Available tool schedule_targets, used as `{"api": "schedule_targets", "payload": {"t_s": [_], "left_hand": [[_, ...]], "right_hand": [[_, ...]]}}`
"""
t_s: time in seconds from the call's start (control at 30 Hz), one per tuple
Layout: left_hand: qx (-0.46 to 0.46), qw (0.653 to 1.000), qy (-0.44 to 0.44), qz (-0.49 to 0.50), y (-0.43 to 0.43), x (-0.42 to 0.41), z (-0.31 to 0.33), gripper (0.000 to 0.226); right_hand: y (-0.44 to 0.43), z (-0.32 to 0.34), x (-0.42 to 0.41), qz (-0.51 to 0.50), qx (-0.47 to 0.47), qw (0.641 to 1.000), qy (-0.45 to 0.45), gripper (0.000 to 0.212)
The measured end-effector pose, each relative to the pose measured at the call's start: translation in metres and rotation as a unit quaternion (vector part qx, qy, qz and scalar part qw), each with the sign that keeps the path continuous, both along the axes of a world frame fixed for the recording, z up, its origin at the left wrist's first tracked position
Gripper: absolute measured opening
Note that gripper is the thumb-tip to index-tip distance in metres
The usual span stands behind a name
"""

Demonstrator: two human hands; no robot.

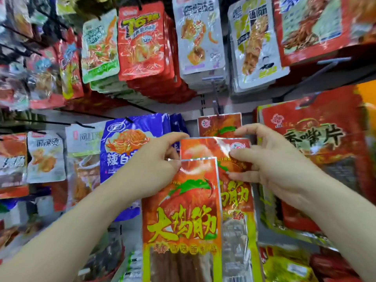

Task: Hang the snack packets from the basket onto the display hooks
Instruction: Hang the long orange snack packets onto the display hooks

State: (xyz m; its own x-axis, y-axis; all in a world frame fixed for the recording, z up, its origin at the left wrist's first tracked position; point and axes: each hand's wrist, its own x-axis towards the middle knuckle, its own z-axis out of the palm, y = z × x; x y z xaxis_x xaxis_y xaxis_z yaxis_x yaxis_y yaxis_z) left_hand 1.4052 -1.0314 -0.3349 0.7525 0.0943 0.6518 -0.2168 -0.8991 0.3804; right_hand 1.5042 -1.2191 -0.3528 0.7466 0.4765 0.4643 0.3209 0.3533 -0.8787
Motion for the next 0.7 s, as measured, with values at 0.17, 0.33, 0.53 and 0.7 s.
{"api": "schedule_targets", "payload": {"t_s": [0.17,0.33,0.53,0.7], "left_hand": [[-0.036,0.997,-0.047,-0.042,0.003,0.015,0.017,0.028],[-0.096,0.984,-0.065,-0.136,0.009,0.034,0.032,0.027],[-0.154,0.952,-0.084,-0.250,0.019,0.058,0.052,0.033],[-0.002,0.974,-0.125,-0.186,0.026,0.062,0.052,0.054]], "right_hand": [[0.004,0.016,-0.008,-0.120,0.040,0.984,-0.125,0.032],[0.008,0.028,-0.013,-0.123,0.060,0.986,-0.090,0.018],[0.017,0.049,-0.001,-0.132,0.089,0.985,-0.074,0.020],[0.024,0.060,0.013,-0.185,0.080,0.974,-0.103,0.020]]}}
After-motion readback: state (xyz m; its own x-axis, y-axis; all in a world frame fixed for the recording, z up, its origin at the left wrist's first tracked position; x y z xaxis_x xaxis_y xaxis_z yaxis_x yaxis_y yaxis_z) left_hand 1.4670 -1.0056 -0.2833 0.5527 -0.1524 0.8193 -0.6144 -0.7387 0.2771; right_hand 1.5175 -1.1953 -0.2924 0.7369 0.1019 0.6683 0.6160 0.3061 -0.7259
